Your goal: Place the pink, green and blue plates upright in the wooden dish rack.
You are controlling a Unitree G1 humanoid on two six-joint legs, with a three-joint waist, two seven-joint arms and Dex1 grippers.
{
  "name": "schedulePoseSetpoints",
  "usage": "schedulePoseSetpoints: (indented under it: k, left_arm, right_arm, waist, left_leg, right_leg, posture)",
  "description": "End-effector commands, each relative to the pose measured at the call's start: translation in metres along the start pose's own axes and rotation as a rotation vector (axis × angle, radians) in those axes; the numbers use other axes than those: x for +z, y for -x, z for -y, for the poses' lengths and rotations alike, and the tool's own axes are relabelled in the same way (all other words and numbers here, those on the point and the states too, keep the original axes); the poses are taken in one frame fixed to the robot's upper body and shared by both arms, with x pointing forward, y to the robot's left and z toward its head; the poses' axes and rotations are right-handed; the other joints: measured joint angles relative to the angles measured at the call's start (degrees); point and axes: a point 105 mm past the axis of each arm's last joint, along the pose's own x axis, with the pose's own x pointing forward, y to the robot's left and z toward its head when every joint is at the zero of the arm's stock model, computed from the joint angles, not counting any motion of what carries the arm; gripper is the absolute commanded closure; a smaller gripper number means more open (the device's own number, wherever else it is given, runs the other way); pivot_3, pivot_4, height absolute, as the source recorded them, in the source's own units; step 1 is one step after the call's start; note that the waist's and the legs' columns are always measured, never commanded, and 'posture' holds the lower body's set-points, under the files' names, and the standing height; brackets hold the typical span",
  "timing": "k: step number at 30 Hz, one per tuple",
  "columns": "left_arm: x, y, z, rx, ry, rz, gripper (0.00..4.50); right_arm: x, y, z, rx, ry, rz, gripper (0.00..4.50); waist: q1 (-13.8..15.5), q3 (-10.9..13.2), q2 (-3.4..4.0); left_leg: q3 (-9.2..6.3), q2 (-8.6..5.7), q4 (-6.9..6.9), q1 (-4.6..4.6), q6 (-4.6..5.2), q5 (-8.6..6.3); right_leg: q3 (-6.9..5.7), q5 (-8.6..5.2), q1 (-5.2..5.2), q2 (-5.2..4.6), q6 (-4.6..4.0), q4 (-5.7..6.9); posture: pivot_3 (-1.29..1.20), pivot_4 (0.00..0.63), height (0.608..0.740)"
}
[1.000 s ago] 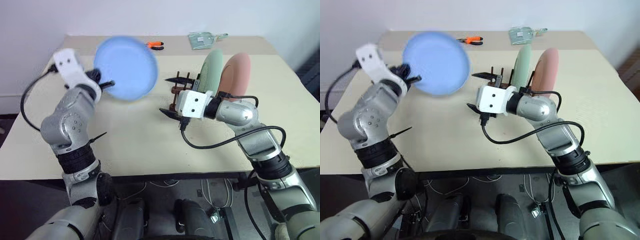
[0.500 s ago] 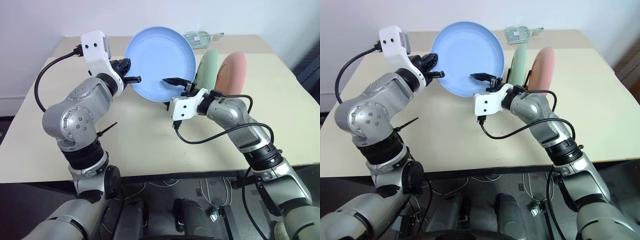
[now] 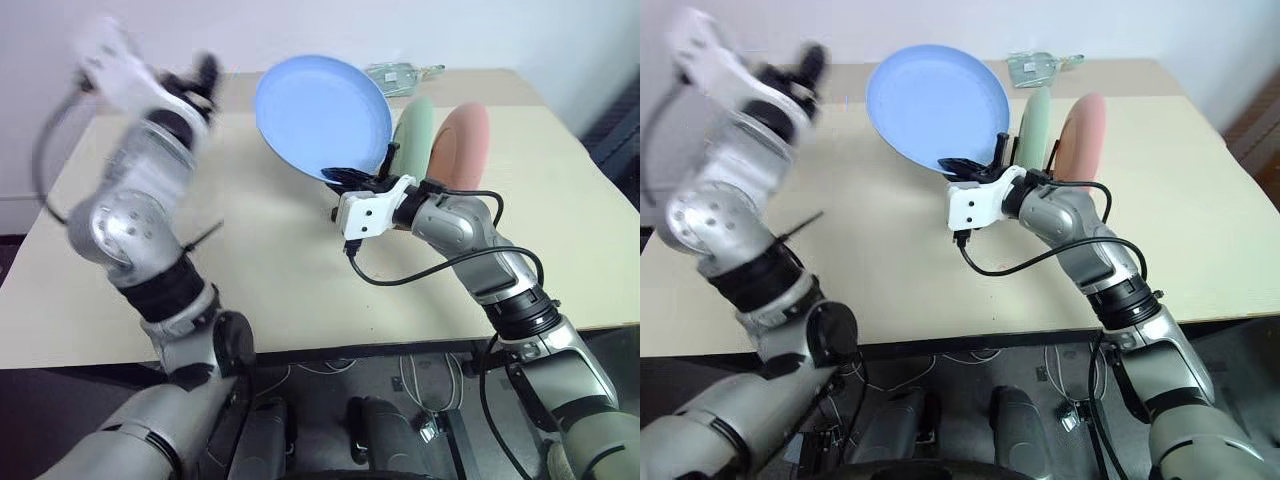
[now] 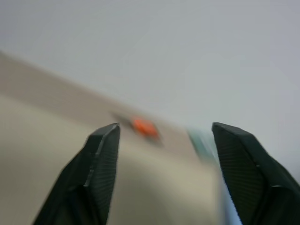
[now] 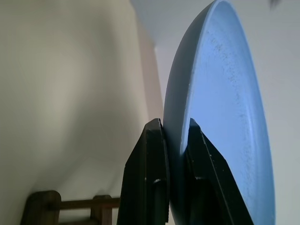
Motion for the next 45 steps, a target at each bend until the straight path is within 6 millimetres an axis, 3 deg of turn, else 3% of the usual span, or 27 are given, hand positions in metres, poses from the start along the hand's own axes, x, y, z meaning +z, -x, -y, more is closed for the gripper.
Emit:
schedulePoseSetpoints:
  k: [1, 4, 8, 12, 16, 24, 32, 45]
  left_arm:
    - [0.011, -0.003, -0.031, 0.058, -0.289, 0.082, 1.54]
    - [-0.018, -0.001, -0.046, 0.012, -0.413, 0.002, 1.54]
    - [-0.060, 0.010, -0.053, -0.066, -0.528, -0.094, 1.54]
    - [-0.097, 0.024, -0.053, -0.124, -0.548, -0.169, 1.54]
    - [-0.116, 0.031, -0.048, -0.170, -0.576, -0.198, 1.54]
    - [-0.131, 0.040, -0.045, -0.206, -0.560, -0.234, 1.54]
    - [-0.138, 0.047, -0.040, -0.234, -0.564, -0.249, 1.54]
    - [-0.145, 0.052, -0.032, -0.266, -0.558, -0.265, 1.54]
  right_arm:
    - [0.020, 0.004, 0.051, -0.197, -0.158, 0.098, 4.50]
    - [0.035, 0.011, 0.088, -0.321, -0.476, 0.204, 4.50]
    - [0.048, 0.023, 0.112, -0.377, -0.912, 0.325, 4.50]
    - [0.042, 0.025, 0.111, -0.417, -1.338, 0.308, 4.50]
    - [0.029, 0.019, 0.095, -0.436, -1.560, 0.201, 4.50]
    - [0.004, 0.016, 0.079, -0.491, -1.668, 0.031, 4.50]
    - [-0.012, 0.010, 0.081, -0.507, -1.783, 0.008, 4.50]
    - [0.003, 0.012, 0.111, -0.518, -1.743, 0.108, 4.50]
  waist:
    - [-0.1, 0.0, 0.03]
    - [0.5, 0.0, 0.03]
    - [1.6, 0.0, 0.01]
    - [1.6, 0.0, 0.02]
    - [1.2, -0.1, 0.09]
    - [0.2, -0.1, 0.15]
    - [0.3, -0.1, 0.15]
    - [0.3, -0.1, 0.15]
  left_leg:
    - [0.03, 0.04, -0.04, 0.05, -0.02, 0.01]
    - [0.04, 0.04, 0.00, 0.02, -0.03, 0.02]
    - [-0.15, 0.01, 0.15, -0.08, 0.02, -0.03]
    - [-0.18, -0.03, 0.08, -0.10, 0.04, -0.08]
    - [-0.14, -0.04, 0.01, -0.29, 0.05, -0.08]
    - [0.04, -0.04, -0.05, -0.40, 0.10, -0.06]
    - [0.06, -0.01, 0.01, -0.40, 0.36, -0.18]
    - [0.08, 0.01, 0.02, -0.40, 0.42, -0.21]
  right_leg:
    - [0.01, 0.00, 0.00, 0.04, 0.00, 0.01]
    - [0.00, 0.00, 0.00, 0.01, 0.00, 0.03]
    - [-0.06, 0.02, 0.07, -0.25, -0.02, 0.03]
    - [-0.11, 0.04, 0.01, -0.44, -0.07, 0.03]
    - [-0.10, 0.10, -0.30, -0.46, -0.16, 0.10]
    - [-0.10, 0.10, -0.49, -0.42, -0.16, 0.14]
    - [-0.11, 0.10, -0.42, -0.19, -0.15, 0.14]
    - [-0.10, 0.10, -0.41, -0.14, -0.14, 0.14]
  posture:
    - [0.00, 0.150, 0.740]
    - [0.00, 0.150, 0.740]
    - [0.00, 0.150, 0.740]
    - [0.00, 0.150, 0.740]
    - [0.00, 0.150, 0.740]
    - [0.00, 0.150, 0.740]
    - [0.00, 0.150, 0.740]
    - [0.00, 0.150, 0.740]
